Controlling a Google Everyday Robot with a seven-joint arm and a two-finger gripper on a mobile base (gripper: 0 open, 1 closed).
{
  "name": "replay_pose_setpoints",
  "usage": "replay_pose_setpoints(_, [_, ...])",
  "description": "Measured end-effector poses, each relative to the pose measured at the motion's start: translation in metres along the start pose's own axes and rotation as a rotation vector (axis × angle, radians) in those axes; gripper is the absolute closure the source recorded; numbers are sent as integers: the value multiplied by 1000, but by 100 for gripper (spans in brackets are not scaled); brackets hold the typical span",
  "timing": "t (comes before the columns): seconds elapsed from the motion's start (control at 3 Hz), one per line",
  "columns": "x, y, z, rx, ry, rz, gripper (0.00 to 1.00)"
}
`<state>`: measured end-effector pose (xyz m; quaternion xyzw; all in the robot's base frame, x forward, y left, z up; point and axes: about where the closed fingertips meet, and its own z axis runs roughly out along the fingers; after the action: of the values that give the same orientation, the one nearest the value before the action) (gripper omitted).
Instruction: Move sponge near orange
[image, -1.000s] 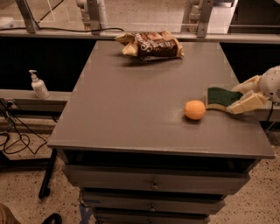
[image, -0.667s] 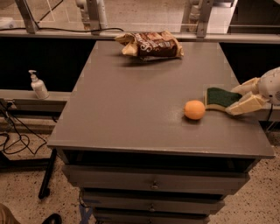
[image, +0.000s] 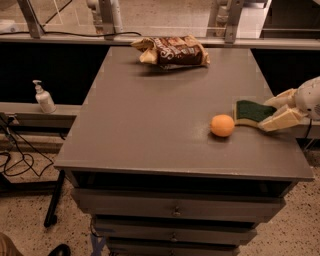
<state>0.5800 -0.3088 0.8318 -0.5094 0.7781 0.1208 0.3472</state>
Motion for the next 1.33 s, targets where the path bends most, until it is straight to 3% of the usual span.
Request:
replay_pose_setpoints(1.0, [-31,24,2,-211,17,-75,14])
replay_pose_setpoints(1.33, [-32,27,3,-238,25,-79,0])
